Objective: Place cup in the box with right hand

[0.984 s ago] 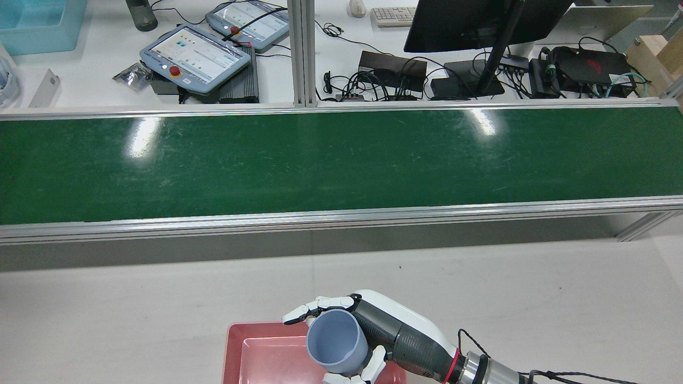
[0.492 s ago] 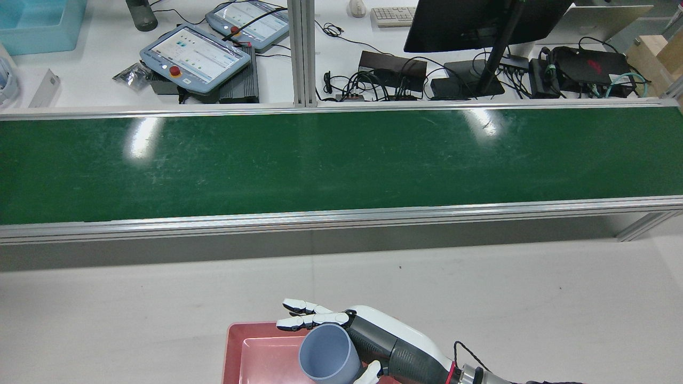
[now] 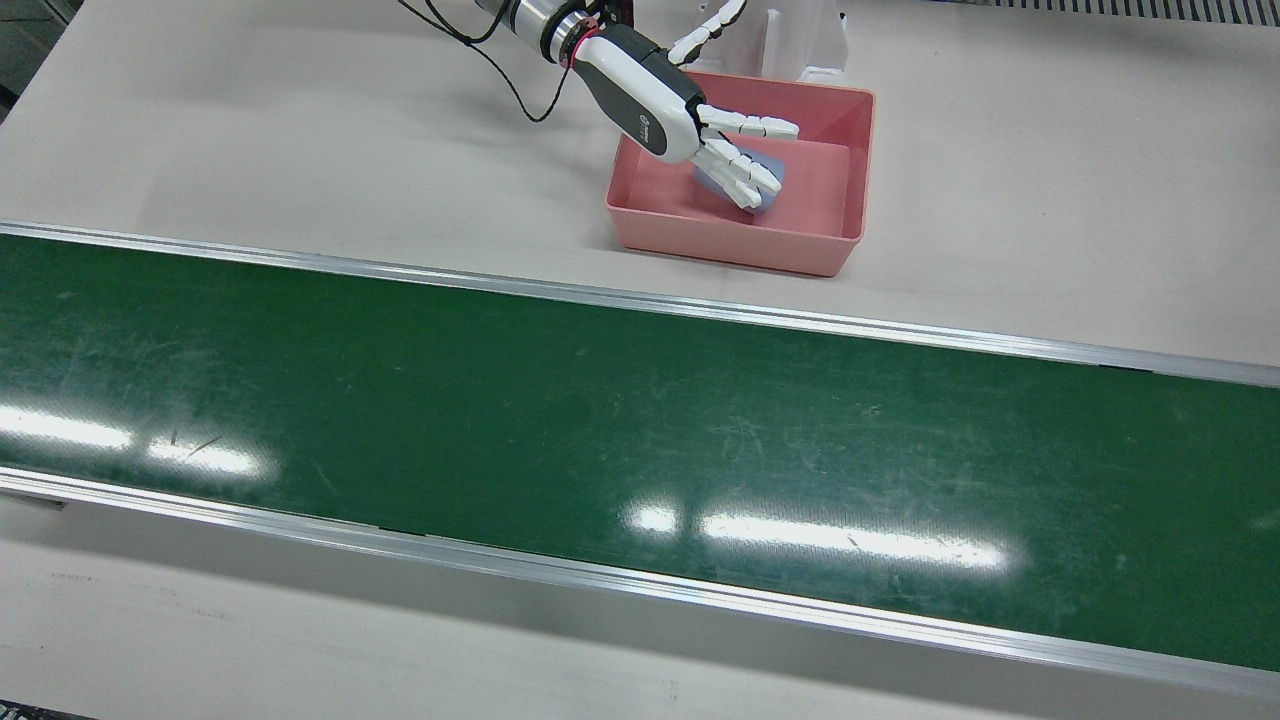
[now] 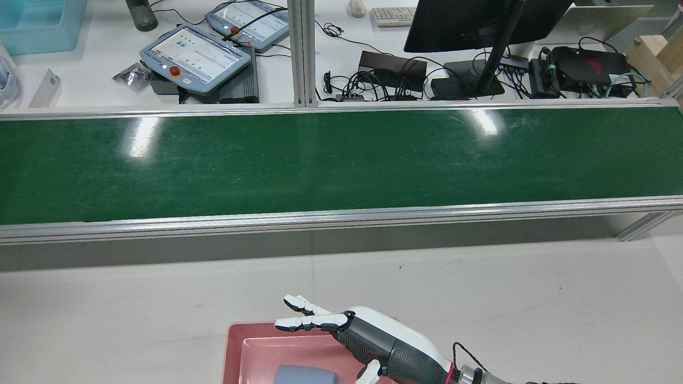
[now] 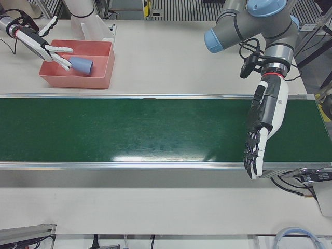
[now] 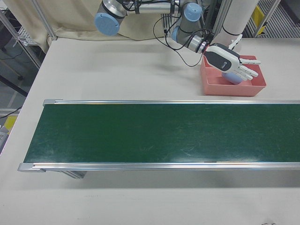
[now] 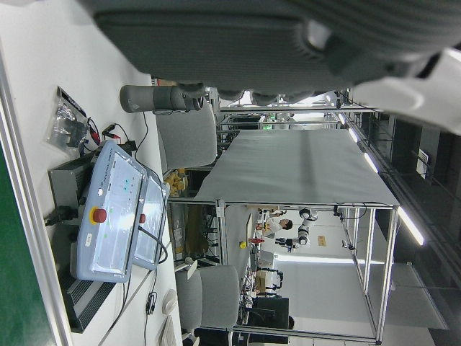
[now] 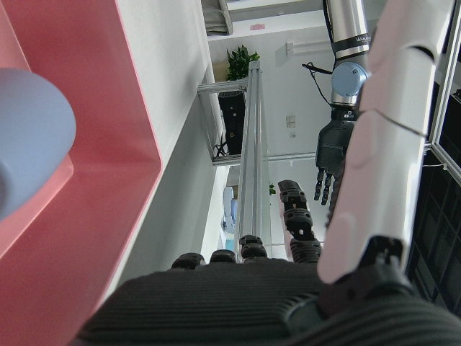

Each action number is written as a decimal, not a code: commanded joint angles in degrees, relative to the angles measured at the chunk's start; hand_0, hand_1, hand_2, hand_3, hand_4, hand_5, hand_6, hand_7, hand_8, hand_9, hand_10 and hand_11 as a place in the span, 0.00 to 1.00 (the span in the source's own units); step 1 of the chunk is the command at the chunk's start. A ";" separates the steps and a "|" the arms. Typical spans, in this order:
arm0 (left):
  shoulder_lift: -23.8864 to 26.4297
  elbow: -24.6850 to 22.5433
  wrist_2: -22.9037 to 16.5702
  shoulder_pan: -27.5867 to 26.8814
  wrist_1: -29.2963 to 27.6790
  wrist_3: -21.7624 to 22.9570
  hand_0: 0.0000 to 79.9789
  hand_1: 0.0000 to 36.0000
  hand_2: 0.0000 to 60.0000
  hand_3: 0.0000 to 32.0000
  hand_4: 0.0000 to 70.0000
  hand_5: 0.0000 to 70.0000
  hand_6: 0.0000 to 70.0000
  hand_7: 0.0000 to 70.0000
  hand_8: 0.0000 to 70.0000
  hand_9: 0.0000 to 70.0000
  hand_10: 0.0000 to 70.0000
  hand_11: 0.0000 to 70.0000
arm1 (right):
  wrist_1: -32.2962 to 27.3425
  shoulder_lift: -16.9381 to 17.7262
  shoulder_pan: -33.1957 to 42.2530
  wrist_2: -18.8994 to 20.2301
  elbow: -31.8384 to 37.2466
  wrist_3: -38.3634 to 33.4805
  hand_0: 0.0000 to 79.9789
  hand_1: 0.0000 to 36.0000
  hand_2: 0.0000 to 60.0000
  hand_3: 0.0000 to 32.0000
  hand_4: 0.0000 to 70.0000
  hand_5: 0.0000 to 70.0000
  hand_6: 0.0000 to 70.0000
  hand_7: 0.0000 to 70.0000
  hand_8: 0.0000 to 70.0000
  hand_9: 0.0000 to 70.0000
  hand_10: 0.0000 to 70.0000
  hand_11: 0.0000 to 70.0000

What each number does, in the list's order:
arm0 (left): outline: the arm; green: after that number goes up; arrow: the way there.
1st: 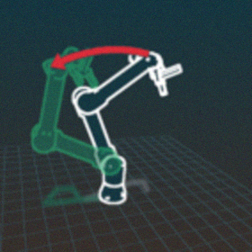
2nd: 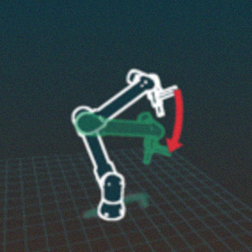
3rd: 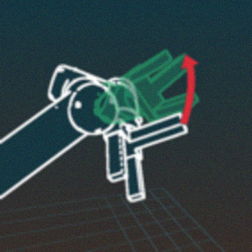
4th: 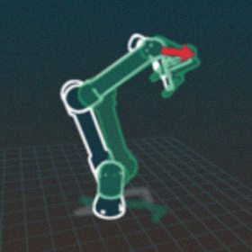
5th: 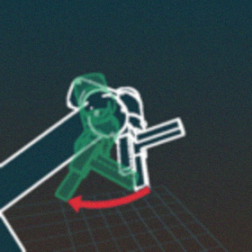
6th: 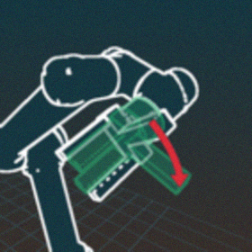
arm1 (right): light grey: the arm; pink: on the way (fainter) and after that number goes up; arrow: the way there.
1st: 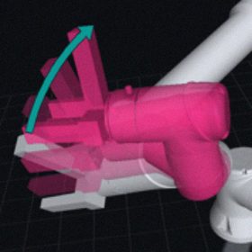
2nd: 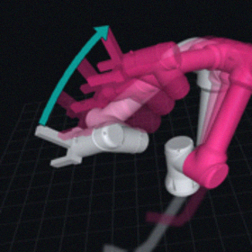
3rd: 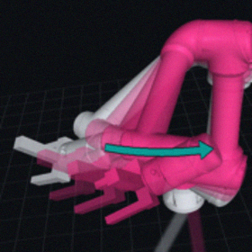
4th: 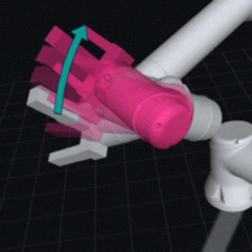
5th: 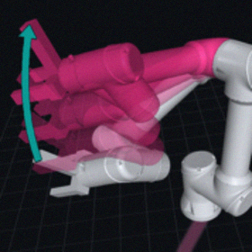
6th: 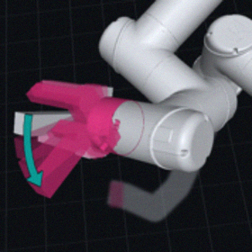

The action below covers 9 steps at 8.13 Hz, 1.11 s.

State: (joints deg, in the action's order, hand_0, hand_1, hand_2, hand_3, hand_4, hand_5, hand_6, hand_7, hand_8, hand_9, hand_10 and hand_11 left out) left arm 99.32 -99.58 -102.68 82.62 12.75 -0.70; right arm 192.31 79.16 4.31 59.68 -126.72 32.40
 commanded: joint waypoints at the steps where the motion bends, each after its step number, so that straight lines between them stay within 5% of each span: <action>1: 0.00 0.00 0.02 0.00 0.00 0.00 0.00 0.00 0.00 0.00 0.00 0.00 0.00 0.00 0.00 0.00 0.00 0.00 | 0.00 -0.15 0.17 -0.09 -0.80 -0.40 0.66 0.56 0.00 0.00 0.00 0.08 0.05 0.13 0.00 0.01 0.00 0.00; 3: 0.00 0.00 -0.07 0.00 0.09 0.00 0.00 0.00 0.00 0.00 0.00 0.00 0.00 0.00 0.00 0.00 0.00 0.00 | 0.00 -0.58 6.46 -2.18 -2.29 -3.20 0.58 0.31 0.00 0.00 0.00 0.04 0.04 0.15 0.00 0.01 0.00 0.00; 4: -0.09 0.00 0.02 0.00 0.09 0.00 0.00 0.00 0.00 0.00 0.00 0.00 0.00 0.00 0.00 0.00 0.00 0.00 | 0.09 -1.02 11.11 -3.42 -2.21 -5.83 0.58 0.29 0.00 0.00 0.00 0.04 0.04 0.16 0.00 0.01 0.00 0.00; 5: 0.00 0.00 0.02 0.00 0.00 0.00 0.00 0.00 0.00 0.00 0.00 0.00 0.00 0.00 0.00 0.00 0.00 0.00 | 0.17 -1.03 17.16 -3.52 -1.87 -8.38 0.59 0.32 0.00 0.00 0.00 0.05 0.10 0.40 0.02 0.11 0.00 0.02; 6: 0.00 0.00 -0.07 0.00 0.00 0.00 0.00 0.00 0.00 0.00 0.00 0.00 0.00 0.00 0.00 0.00 0.00 0.00 | 0.61 -0.50 23.66 -3.34 -1.17 -11.36 0.57 0.24 0.00 0.00 0.04 0.07 0.25 1.00 0.29 0.59 0.10 0.16; 8: 0.00 0.00 -0.07 0.00 0.08 0.00 0.00 0.00 0.00 0.00 0.00 0.00 0.00 0.00 0.00 0.00 0.00 0.00 | 0.70 2.47 37.02 -2.55 4.69 -16.73 0.55 0.17 0.00 0.00 0.08 0.11 0.42 1.00 0.62 1.00 0.27 0.40; 9: 0.00 0.00 -0.07 0.00 0.00 0.00 0.00 0.00 0.00 0.00 0.00 0.00 0.00 0.00 0.00 0.00 0.00 0.00 | 0.62 6.14 43.26 -1.94 6.64 -16.49 0.54 0.16 0.00 0.00 0.09 0.11 0.45 1.00 0.66 1.00 0.30 0.45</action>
State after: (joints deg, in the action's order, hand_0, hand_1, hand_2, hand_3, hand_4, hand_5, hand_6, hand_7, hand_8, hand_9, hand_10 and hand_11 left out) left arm 99.31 -99.58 -102.74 82.62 12.78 -0.70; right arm 192.96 80.06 34.52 56.80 -124.89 18.48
